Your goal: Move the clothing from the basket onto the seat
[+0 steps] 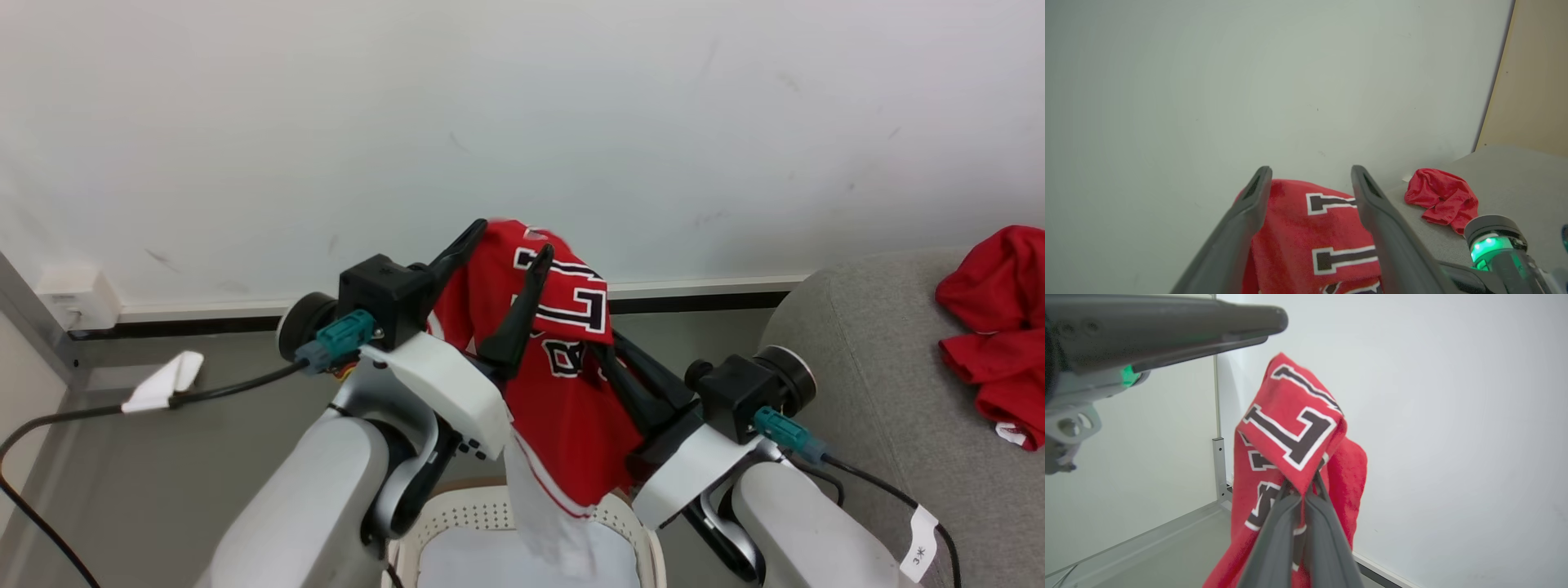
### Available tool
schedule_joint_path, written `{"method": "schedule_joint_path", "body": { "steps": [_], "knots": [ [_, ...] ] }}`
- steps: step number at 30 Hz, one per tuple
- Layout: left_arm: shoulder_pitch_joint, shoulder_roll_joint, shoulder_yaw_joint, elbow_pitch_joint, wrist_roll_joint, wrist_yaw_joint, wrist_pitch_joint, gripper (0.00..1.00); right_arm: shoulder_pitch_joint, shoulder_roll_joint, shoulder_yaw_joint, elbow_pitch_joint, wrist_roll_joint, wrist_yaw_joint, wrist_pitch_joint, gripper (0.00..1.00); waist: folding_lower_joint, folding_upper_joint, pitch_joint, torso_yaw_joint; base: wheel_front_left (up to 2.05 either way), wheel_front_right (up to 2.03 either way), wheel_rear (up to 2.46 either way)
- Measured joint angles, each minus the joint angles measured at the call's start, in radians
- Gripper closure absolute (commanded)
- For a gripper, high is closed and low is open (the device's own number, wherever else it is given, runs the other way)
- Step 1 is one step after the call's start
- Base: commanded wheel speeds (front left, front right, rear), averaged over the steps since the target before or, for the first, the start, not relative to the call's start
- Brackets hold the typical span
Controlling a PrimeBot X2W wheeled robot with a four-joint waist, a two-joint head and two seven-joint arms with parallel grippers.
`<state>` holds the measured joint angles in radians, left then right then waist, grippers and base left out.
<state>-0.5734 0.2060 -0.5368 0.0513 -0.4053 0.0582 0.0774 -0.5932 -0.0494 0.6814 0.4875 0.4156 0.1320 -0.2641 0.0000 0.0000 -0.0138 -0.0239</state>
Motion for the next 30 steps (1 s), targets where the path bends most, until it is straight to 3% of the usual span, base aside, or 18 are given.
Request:
{"method": "schedule_joint_path", "body": {
  "steps": [15,30],
  "knots": [
    [0.076,0.020,-0.047,0.018,-0.001,-0.019,-0.027,0.00,0.004,0.000,-0.233,0.006,-0.104,0.000,0.000,1.00,0.0000,0.0000,0.018,-0.051,0.00,0.00,0.00],
    [0.132,0.002,-0.093,0.064,-0.001,-0.024,-0.099,0.00,0.046,0.000,-0.374,-0.036,-0.208,0.000,0.000,1.00,-0.0001,0.0000,0.029,-0.148,0.00,0.00,0.00]
  ]
}}
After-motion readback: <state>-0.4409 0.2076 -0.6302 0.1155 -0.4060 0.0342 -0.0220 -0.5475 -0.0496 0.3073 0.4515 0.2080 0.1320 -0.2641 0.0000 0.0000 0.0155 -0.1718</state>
